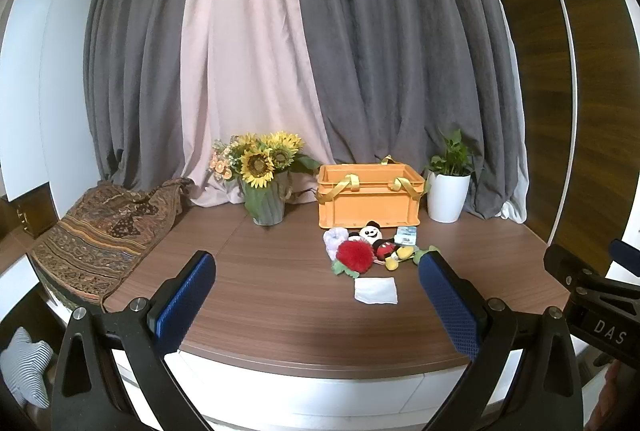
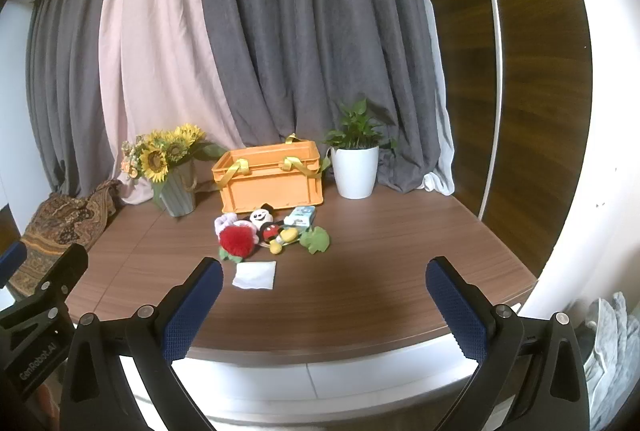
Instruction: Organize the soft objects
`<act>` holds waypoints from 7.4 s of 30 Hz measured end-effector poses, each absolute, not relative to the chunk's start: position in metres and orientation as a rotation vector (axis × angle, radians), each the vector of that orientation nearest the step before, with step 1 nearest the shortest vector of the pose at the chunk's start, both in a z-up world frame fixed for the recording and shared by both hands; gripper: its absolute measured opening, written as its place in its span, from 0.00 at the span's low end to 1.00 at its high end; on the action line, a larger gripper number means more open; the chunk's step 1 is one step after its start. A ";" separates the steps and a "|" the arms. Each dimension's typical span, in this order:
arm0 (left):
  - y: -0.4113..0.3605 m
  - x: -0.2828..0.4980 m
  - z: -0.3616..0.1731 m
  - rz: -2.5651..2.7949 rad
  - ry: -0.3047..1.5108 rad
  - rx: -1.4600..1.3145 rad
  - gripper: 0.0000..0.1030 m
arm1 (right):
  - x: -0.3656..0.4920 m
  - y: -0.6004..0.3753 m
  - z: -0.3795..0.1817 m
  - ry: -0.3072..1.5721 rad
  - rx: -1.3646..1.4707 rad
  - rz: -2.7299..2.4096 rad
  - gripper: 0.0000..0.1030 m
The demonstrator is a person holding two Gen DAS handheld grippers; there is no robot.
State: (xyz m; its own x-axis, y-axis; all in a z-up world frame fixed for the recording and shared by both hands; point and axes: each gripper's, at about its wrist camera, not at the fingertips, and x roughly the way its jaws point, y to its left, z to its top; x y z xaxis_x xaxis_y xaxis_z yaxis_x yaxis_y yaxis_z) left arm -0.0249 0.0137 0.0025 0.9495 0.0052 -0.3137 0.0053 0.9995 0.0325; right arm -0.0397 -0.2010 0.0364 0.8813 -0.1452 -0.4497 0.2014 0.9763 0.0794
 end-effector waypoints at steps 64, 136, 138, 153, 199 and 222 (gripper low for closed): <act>-0.054 0.158 -0.069 -0.121 0.498 0.110 0.91 | 0.141 -0.243 -0.020 0.648 0.059 -0.063 1.00; -0.101 0.278 -0.180 -0.069 0.914 -0.111 0.10 | 0.316 -0.268 -0.153 0.979 0.059 0.267 0.49; -0.103 0.278 -0.173 -0.080 0.900 -0.109 0.10 | 0.312 -0.271 -0.152 0.977 0.060 0.267 0.49; -0.107 0.280 -0.113 -0.130 0.762 -0.106 0.10 | 0.297 -0.279 -0.102 0.875 0.081 0.251 0.49; -0.072 0.456 0.007 -0.208 0.411 0.037 0.10 | 0.434 -0.238 0.020 0.490 0.107 0.142 0.49; -0.069 0.559 -0.044 -0.187 0.581 0.083 0.10 | 0.551 -0.230 -0.027 0.695 0.107 0.112 0.49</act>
State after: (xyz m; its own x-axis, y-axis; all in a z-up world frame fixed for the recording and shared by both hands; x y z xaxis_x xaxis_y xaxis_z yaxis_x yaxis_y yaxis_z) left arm 0.5590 -0.0690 -0.0435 0.8194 -0.1526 -0.5525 0.1991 0.9797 0.0248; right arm 0.5509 -0.2303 -0.0271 0.7623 0.1378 -0.6324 -0.0668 0.9886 0.1350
